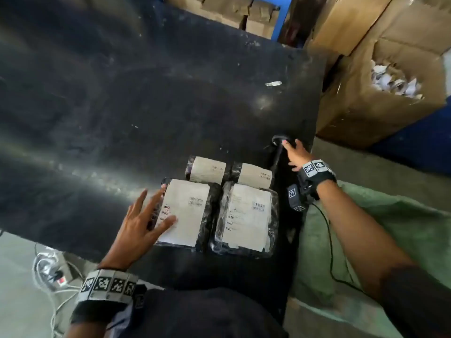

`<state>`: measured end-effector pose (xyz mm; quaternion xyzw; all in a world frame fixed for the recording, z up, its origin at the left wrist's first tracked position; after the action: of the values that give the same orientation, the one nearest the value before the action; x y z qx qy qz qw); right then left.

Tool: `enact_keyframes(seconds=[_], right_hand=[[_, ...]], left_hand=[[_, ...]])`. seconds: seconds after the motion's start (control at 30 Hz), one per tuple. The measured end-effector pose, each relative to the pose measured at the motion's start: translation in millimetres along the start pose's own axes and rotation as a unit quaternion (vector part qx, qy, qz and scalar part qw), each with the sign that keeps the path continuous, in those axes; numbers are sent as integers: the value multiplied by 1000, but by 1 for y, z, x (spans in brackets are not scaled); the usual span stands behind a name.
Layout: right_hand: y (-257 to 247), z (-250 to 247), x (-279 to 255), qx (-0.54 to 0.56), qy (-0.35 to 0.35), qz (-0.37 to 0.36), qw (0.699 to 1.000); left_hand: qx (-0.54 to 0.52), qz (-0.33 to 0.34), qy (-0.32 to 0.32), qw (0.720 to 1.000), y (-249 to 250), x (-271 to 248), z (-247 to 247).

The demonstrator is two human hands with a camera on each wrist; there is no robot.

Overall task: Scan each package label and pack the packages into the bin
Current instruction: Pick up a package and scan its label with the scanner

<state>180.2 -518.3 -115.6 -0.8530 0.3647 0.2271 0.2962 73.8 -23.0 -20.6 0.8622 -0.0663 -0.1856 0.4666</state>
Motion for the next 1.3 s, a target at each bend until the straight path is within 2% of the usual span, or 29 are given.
enact_keyframes(seconds=[0.1, 0.27, 0.33, 0.5, 0.67, 0.87, 1.07, 1.3], right_hand=[[-7, 7, 10, 125, -18, 44, 991], [3, 36, 50, 332, -62, 98, 936], [13, 48, 72, 372, -53, 112, 920], [0, 32, 38, 353, -11, 123, 927], [11, 22, 46, 312, -7, 111, 944], [13, 1, 11, 292, 2, 87, 952], [4, -26, -21, 280, 7, 15, 960], [-27, -53, -122, 323, -17, -40, 945]], left_hand=[[-68, -39, -11, 997, -11, 2, 3], [-163, -38, -8, 986, -19, 5, 13], [-173, -50, -9, 984, -23, 6, 13], [-200, -71, -35, 977, -26, 7, 22], [-202, -65, -32, 977, -19, 3, 24], [-147, 14, 35, 988, 3, -7, 23], [-62, 61, 101, 991, 27, -21, 15], [-60, 85, 167, 980, 65, -21, -20]])
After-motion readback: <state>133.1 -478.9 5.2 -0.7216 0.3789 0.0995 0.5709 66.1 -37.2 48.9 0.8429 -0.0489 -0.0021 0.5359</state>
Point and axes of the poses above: each hand's wrist, its own x-axis towards the middle knuckle, its own z-axis out of the palm, y = z × x, the point moved 8 cm from there along x, towards the middle knuckle, and after that the axes turned 15 degrees about -x, right-handed, at the moved point
